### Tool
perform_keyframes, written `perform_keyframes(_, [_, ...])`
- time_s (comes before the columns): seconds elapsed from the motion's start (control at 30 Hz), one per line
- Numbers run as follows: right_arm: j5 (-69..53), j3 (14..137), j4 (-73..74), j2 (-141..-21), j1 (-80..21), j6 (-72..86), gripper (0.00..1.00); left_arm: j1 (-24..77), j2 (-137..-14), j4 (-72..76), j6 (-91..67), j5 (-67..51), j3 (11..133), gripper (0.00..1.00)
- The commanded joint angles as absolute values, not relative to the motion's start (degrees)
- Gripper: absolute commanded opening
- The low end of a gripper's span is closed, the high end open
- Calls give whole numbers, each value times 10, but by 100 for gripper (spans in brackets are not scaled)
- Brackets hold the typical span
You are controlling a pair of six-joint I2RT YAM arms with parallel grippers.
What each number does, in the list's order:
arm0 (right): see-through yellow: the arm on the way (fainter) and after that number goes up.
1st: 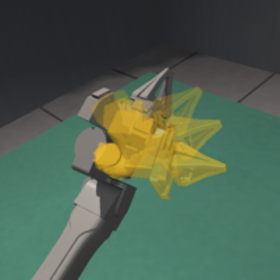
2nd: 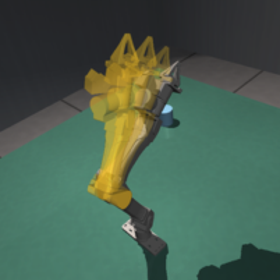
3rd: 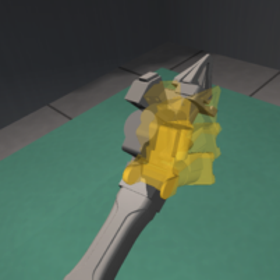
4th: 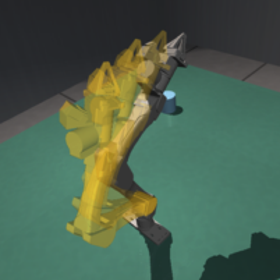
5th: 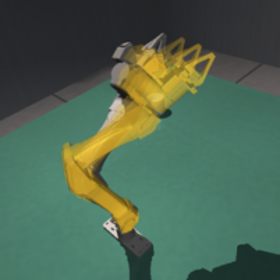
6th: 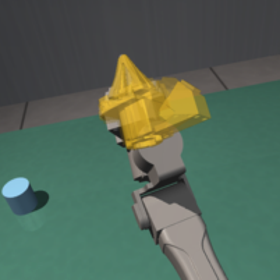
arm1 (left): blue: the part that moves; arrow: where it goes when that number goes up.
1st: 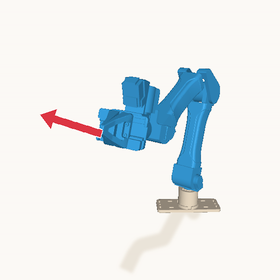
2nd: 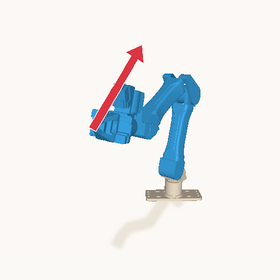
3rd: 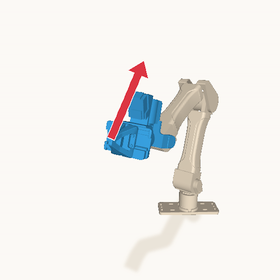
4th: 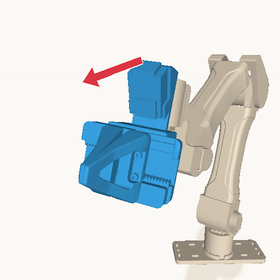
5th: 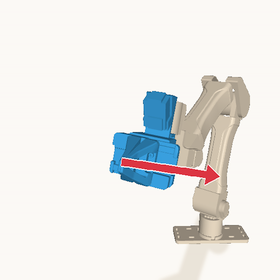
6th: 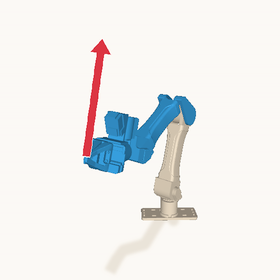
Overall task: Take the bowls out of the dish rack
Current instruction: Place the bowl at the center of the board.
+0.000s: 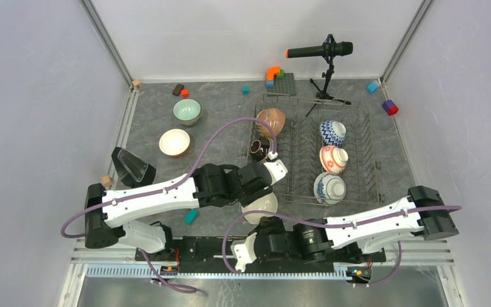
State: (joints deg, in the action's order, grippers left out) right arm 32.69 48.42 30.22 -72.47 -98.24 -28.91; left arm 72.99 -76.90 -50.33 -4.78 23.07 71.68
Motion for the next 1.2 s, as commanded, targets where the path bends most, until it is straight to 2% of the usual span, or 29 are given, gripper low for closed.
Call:
perform_keyframes(0.0, [364,519,283,-725,-988,-301,0,739,-776,-501,-18,241,744,49])
perform_keyframes(0.3, [366,520,282,-732,-989,-301,0,743,-779,-501,-25,232,745,16])
perform_keyframes(0.4, [373,523,284,-738,-990,-299,1,744,-778,-501,-29,231,747,3])
perform_keyframes(0.47, [375,525,287,-742,-991,-294,12,744,-777,-500,-33,228,748,2])
perform_keyframes(0.53, [360,534,299,-745,-992,-285,38,743,-773,-499,-40,225,750,2])
perform_keyframes(0.6, [349,542,300,-744,-993,-275,58,743,-768,-493,-47,220,752,2])
perform_keyframes(0.7, [341,544,284,-728,-995,-264,76,743,-755,-474,-57,215,744,2])
perform_keyframes(0.73, [331,547,282,-722,-994,-257,85,743,-752,-466,-61,218,742,2])
perform_keyframes(0.77, [315,549,282,-716,-994,-245,98,743,-749,-459,-66,224,740,2])
perform_keyframes(0.93, [256,562,255,-675,-995,-198,98,717,-732,-415,-83,255,725,2])
perform_keyframes(1.07, [255,559,211,-634,-995,-165,98,640,-716,-376,-116,206,722,2])
perform_keyframes(1.17, [299,543,159,-595,-995,-139,98,571,-691,-332,-153,164,705,2])
